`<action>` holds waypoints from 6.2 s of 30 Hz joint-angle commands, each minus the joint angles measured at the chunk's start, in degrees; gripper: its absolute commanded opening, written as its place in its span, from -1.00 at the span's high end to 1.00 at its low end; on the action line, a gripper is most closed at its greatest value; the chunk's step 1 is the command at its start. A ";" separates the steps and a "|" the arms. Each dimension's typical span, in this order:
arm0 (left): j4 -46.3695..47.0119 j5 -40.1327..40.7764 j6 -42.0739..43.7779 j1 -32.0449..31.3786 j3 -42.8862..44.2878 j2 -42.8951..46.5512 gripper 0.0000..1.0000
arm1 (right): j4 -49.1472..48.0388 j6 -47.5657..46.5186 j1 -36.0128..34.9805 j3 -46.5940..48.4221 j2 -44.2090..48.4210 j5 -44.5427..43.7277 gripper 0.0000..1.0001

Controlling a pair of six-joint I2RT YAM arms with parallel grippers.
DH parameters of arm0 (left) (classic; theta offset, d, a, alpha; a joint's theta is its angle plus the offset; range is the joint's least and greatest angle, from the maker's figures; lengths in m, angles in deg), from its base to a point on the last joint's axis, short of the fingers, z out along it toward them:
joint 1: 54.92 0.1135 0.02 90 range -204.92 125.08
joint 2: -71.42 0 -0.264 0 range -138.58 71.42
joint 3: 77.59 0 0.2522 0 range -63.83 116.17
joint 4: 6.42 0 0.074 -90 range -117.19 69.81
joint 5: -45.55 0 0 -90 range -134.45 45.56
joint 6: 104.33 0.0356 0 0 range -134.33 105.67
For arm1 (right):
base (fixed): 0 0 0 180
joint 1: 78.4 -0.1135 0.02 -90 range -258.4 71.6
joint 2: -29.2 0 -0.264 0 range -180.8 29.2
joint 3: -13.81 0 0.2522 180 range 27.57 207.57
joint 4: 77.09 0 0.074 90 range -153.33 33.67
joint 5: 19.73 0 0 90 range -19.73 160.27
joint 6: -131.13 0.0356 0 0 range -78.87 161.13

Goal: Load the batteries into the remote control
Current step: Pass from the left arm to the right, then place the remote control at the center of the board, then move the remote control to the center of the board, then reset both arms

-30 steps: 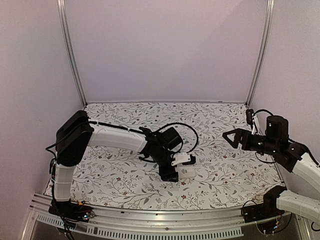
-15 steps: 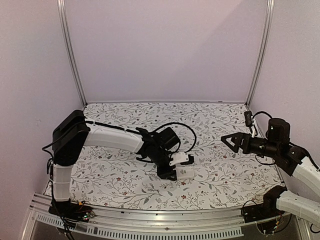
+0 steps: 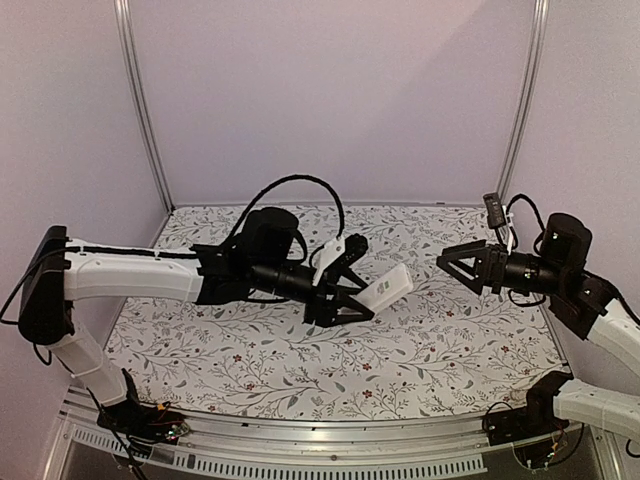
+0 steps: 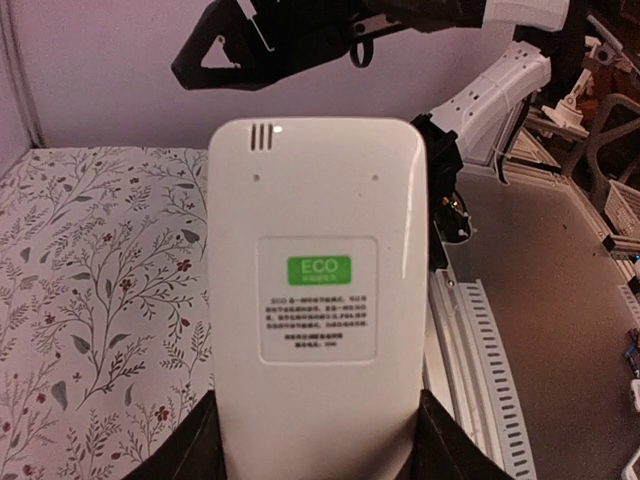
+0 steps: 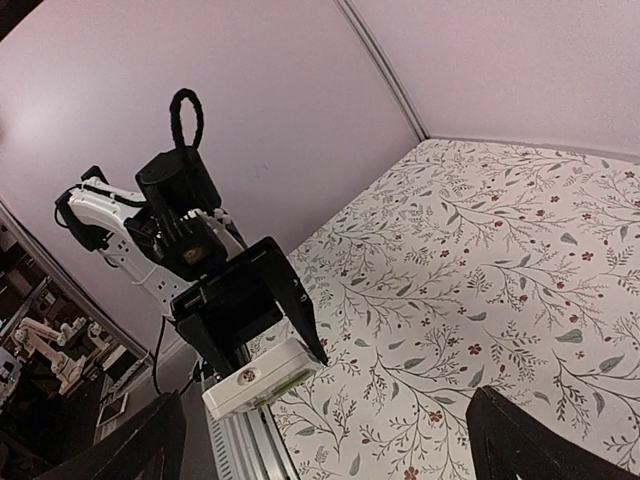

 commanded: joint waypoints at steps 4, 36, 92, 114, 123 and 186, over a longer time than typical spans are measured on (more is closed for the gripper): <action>18.88 -7.21 -11.42 0.45 -3.39 2.22 0.26 | -3.95 -3.45 -9.31 6.56 -5.35 1.81 -0.97; 27.85 0.04 -21.62 2.16 -8.70 1.90 -0.81 | -3.86 -7.53 -20.55 15.98 -17.52 -3.69 0.44; 14.74 46.44 -19.26 12.33 -30.96 20.72 -0.99 | 53.53 -10.99 -21.32 68.10 -86.86 -42.03 0.16; 12.99 44.38 -18.54 13.90 -29.87 20.39 -0.99 | 40.23 -10.85 -16.29 51.97 -69.81 -36.18 -0.62; 10.34 44.65 -18.29 13.96 -28.43 20.95 -0.99 | 38.35 -16.31 -12.95 40.44 -60.92 -51.50 -0.59; -22.76 40.53 -28.52 22.60 -9.37 18.31 -0.99 | 13.38 -8.61 -0.32 9.65 -21.72 -30.27 -0.98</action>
